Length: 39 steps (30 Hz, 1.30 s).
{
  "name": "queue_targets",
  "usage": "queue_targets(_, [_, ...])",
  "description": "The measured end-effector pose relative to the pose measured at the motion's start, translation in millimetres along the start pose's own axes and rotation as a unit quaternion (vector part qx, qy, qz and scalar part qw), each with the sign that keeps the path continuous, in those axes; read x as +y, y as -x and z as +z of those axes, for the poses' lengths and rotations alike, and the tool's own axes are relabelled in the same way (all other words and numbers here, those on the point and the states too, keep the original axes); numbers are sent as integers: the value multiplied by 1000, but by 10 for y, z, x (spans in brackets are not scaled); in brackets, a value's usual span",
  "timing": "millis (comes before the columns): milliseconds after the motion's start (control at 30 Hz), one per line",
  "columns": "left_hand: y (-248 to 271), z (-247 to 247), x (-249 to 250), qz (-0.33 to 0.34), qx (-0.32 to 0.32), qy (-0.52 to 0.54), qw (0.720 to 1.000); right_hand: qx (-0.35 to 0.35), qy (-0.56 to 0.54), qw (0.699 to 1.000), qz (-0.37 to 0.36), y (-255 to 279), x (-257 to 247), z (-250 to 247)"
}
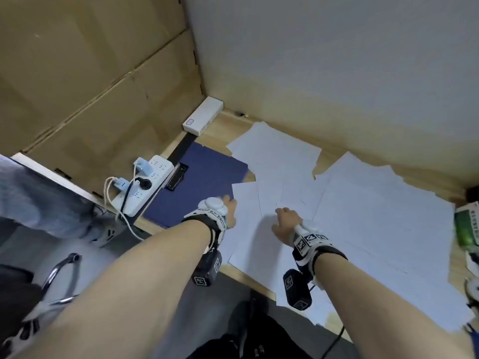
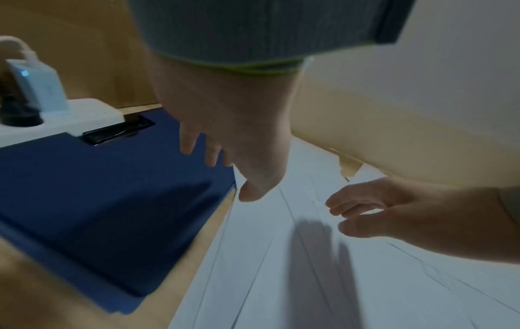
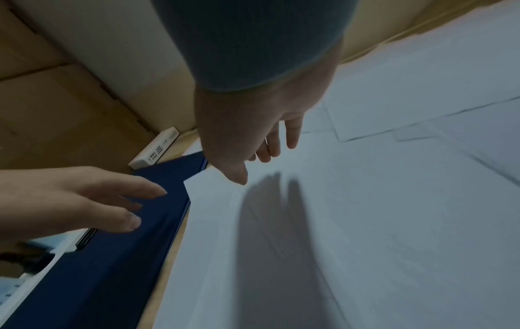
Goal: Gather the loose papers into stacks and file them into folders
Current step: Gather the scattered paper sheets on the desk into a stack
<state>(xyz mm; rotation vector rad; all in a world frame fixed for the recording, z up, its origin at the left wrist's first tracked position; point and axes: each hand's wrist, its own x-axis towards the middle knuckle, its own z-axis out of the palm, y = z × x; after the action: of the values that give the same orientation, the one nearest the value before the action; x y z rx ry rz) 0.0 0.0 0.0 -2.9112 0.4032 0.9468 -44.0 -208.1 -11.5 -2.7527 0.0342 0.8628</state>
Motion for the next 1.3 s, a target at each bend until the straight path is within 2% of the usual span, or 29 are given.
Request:
queue_targets(100, [-51,94,-122,-20,11,10,1000,11,-18,1000,-20,-168,-86,87])
queue_targets(167, [-110,212,-238,-58,7,21,998,19,-22,998,-55,-272,-140,157])
queue_targets(267, [-254,468,-438,-102,-29,43,993,24,2,992,-126,-471,-162,251])
queue_targets(400, [-248,711,-469,-107,-12,68,992,-11,52,982,-183,-581,-163,439])
queue_targets(600, [-291,635,-411,-109,-38,40,992,34,54,984,-168,-588,2,535])
queue_targets(733, [-346,506,-206,-152,-41,-31,987,24,42,988,-149,-581,49,438])
queue_targets(800, [-418,449,-190,-158,-30,-21,987,19,36,989,-141,-596,27,413])
queue_targets(867, [-497,353,-204,-127,10,-9,992,37,9,991,-131,-593,13,377])
queue_targets(1000, [-663,83,-47,-4,78,-47,996,97,-30,990,-98,-435,174,230])
queue_targets(1200, [-993,-255,597,74,38,9,997,112,-29,993,5,-114,1045,-84])
queue_targets(1267, [-1124,-313,909,98,55,-12,994,111,-26,992,47,-46,1431,-211])
queue_targets(1300, [-1123,-397,998,103,44,-21,994,110,-22,992,61,-34,1561,-268])
